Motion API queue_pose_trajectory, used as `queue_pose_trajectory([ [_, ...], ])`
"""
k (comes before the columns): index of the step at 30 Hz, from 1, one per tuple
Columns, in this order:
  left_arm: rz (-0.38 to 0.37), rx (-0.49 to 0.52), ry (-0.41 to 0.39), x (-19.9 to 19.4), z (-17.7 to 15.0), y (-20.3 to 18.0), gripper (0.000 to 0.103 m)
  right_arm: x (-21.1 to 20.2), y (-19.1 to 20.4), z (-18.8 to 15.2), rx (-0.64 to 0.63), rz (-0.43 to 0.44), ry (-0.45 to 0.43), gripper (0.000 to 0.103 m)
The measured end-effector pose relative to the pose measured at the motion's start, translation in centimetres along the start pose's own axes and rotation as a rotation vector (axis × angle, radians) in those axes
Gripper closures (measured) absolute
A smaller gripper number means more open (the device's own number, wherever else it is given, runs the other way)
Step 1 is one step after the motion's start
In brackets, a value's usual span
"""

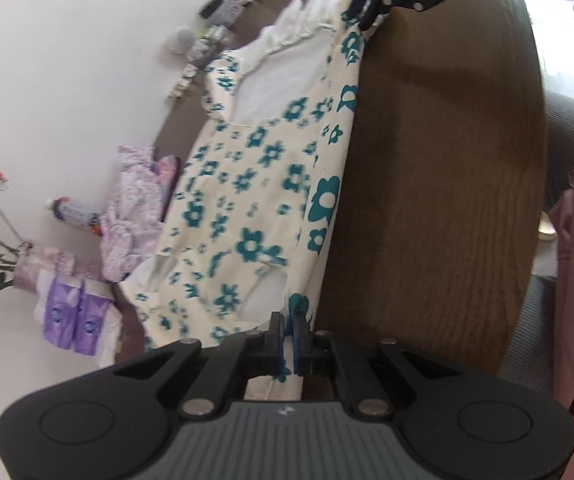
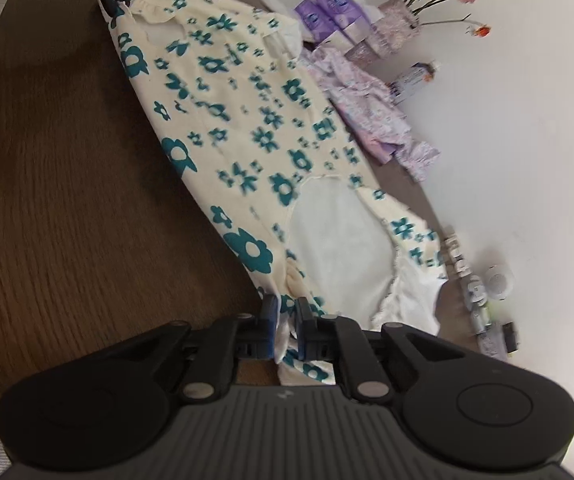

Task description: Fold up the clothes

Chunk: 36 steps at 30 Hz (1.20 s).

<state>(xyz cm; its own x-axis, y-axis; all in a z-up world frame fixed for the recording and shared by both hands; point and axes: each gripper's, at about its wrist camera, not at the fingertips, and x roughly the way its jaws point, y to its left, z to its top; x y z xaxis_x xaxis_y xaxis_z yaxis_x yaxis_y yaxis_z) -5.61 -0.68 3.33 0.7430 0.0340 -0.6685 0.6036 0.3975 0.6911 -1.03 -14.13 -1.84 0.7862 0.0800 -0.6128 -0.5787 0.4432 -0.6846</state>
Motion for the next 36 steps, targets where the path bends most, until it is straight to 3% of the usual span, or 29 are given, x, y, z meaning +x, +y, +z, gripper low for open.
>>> queue_pose_trajectory([
  [9, -0.029, -0.021, -0.015, -3.2, -1.4, -2.1, 0.1, -4.2, 1.1, 0.5, -0.068, -0.011, -0.012, 0.101],
  [15, -0.054, -0.06, -0.012, -4.1, -2.7, -3.8, 0.1, -4.7, 2.5, 0.1, -0.06, 0.001, -0.009, 0.101],
  [17, -0.052, -0.071, -0.01, -3.9, -2.9, -4.3, 0.089, -4.9, 3.0, 0.0, -0.057, 0.006, -0.008, 0.101],
  [19, -0.048, -0.074, -0.013, -3.7, -3.1, -4.7, 0.075, -5.0, 3.4, -0.1, -0.053, 0.01, -0.007, 0.096],
  [21, -0.043, -0.074, -0.022, -3.5, -3.0, -4.9, 0.075, -5.2, 3.9, -0.2, -0.05, 0.014, -0.006, 0.086],
  [22, -0.04, -0.074, -0.027, -3.4, -3.0, -4.9, 0.075, -5.3, 4.1, -0.3, -0.049, 0.016, -0.006, 0.072],
  [23, -0.036, -0.073, -0.031, -3.3, -2.9, -4.9, 0.075, -5.3, 4.3, -0.3, -0.047, 0.018, -0.005, 0.066],
  [28, -0.029, -0.054, -0.037, -2.6, -2.6, -4.9, 0.076, -4.9, 4.9, -0.5, -0.045, 0.007, -0.004, 0.066],
  [29, -0.042, -0.051, -0.035, -2.6, -2.5, -4.8, 0.08, -4.5, 4.8, -0.4, -0.046, -0.003, -0.004, 0.066],
  [31, -0.068, -0.046, -0.032, -2.6, -2.4, -4.7, 0.101, -3.9, 4.4, -0.4, -0.04, -0.007, -0.005, 0.067],
  [33, -0.094, -0.041, -0.028, -2.5, -2.3, -4.6, 0.101, -3.4, 4.0, -0.2, -0.033, 0.035, 0.013, 0.08],
  [34, -0.107, -0.039, -0.026, -2.5, -2.2, -4.6, 0.101, -3.3, 3.9, -0.2, -0.034, 0.067, 0.029, 0.096],
  [36, -0.134, -0.032, -0.023, -2.8, -2.3, -4.5, 0.101, -3.8, 4.2, -0.2, -0.078, 0.094, 0.035, 0.096],
])
